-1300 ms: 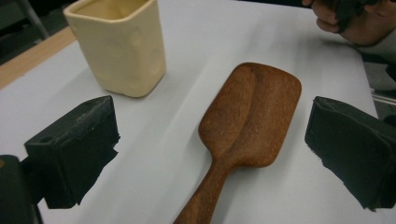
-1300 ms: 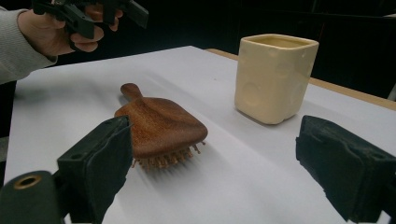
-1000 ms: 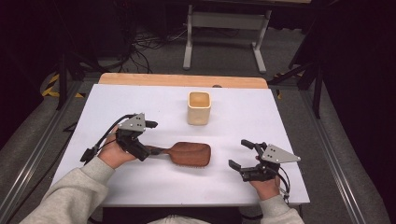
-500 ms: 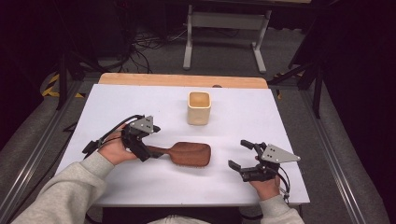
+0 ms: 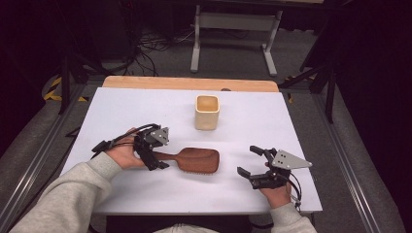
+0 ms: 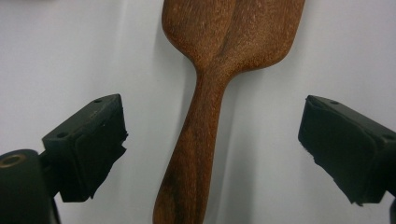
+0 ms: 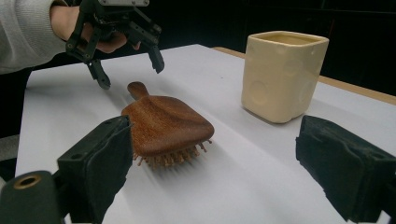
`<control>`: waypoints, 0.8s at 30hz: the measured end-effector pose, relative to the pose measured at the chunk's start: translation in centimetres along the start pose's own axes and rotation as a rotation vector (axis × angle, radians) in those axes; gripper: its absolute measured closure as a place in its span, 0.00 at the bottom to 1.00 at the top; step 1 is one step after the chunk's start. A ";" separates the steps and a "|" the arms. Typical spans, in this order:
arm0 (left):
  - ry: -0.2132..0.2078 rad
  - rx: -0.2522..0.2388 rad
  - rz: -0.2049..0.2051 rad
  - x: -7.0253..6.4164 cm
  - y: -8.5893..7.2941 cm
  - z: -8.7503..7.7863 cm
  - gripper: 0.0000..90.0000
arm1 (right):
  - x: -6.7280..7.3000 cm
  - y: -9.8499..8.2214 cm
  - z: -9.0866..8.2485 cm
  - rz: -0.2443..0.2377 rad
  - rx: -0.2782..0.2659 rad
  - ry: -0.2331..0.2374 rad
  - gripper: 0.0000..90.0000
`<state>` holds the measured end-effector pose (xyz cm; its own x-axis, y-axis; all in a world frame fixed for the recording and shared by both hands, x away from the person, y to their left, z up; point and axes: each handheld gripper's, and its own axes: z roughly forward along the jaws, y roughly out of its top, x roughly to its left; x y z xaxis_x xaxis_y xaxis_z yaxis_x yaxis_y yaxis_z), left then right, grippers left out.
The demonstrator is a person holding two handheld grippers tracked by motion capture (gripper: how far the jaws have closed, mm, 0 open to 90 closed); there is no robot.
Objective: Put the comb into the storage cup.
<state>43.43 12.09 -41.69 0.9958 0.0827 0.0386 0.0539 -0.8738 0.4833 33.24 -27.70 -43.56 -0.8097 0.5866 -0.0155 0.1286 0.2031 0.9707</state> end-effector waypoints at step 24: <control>-0.048 0.143 0.044 1.0 1.0 2.5 0.37 | 0.0 -0.1 0.0 0.002 0.002 0.014 0.14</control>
<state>44.67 10.08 -43.33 0.9997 0.0231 0.0129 0.0170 -0.9356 0.3528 33.24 -27.71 -43.65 -0.8175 0.5759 -0.0098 0.1314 0.2032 0.9703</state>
